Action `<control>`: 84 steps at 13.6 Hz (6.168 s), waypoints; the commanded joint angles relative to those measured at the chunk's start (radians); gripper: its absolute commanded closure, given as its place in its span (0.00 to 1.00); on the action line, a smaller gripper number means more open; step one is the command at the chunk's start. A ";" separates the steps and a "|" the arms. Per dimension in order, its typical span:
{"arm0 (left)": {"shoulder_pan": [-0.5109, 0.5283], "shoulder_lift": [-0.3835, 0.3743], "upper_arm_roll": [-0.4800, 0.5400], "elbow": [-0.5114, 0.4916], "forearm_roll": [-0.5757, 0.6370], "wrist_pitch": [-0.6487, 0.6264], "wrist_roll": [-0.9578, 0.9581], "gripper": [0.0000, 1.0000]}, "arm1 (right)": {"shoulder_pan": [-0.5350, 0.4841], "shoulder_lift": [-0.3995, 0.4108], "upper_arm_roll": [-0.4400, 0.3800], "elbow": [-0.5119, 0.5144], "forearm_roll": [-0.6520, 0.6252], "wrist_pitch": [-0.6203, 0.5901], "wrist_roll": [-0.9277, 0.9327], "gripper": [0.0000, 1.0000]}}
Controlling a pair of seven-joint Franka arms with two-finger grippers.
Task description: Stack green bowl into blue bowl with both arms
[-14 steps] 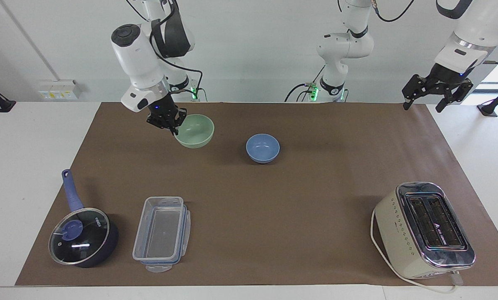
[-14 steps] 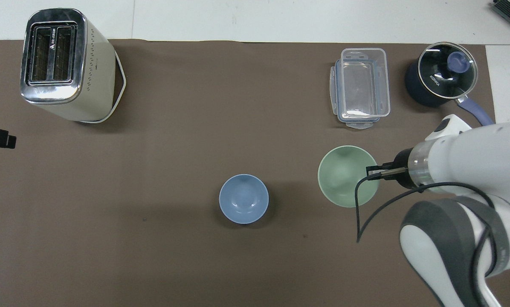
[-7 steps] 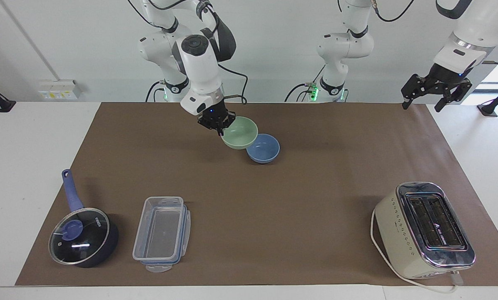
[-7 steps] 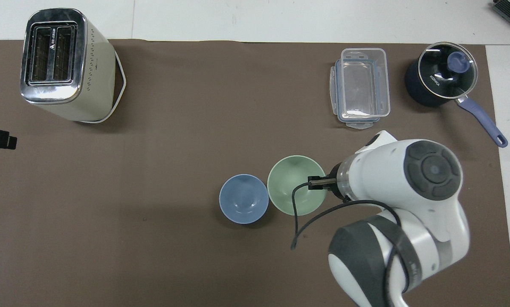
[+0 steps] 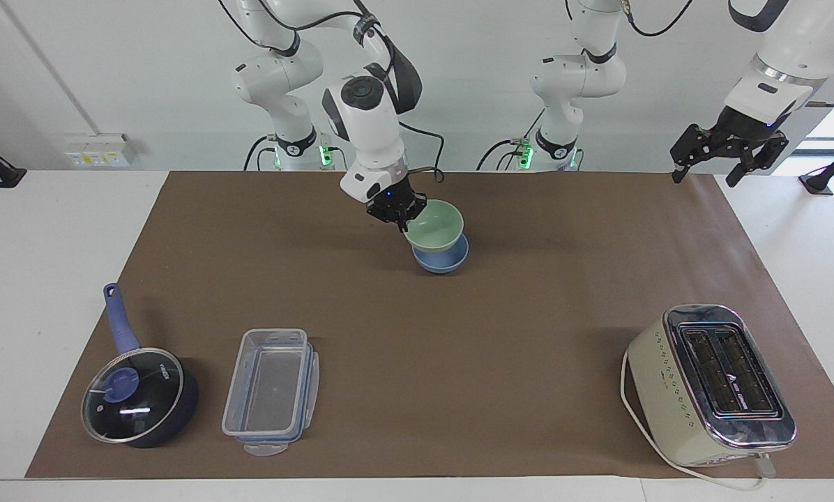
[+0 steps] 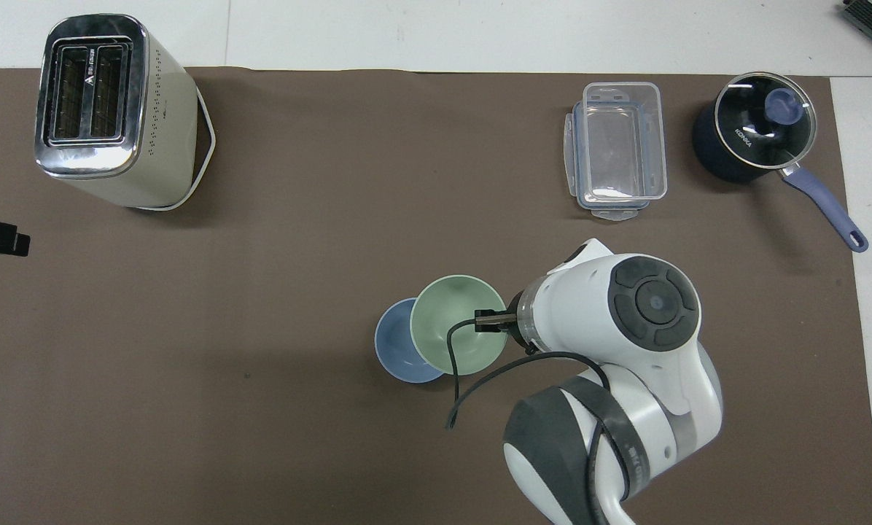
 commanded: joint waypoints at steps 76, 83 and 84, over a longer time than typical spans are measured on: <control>0.001 -0.003 -0.005 0.012 0.014 -0.015 -0.014 0.00 | -0.719 -0.143 -0.007 0.548 -0.142 -0.750 -0.505 0.00; 0.001 -0.003 -0.005 0.012 0.014 -0.015 -0.014 0.00 | -0.702 -0.172 0.009 0.543 -0.202 -0.769 -0.491 0.00; 0.001 -0.003 -0.005 0.012 0.014 -0.015 -0.016 0.00 | -0.702 -0.171 0.009 0.544 -0.204 -0.760 -0.493 0.00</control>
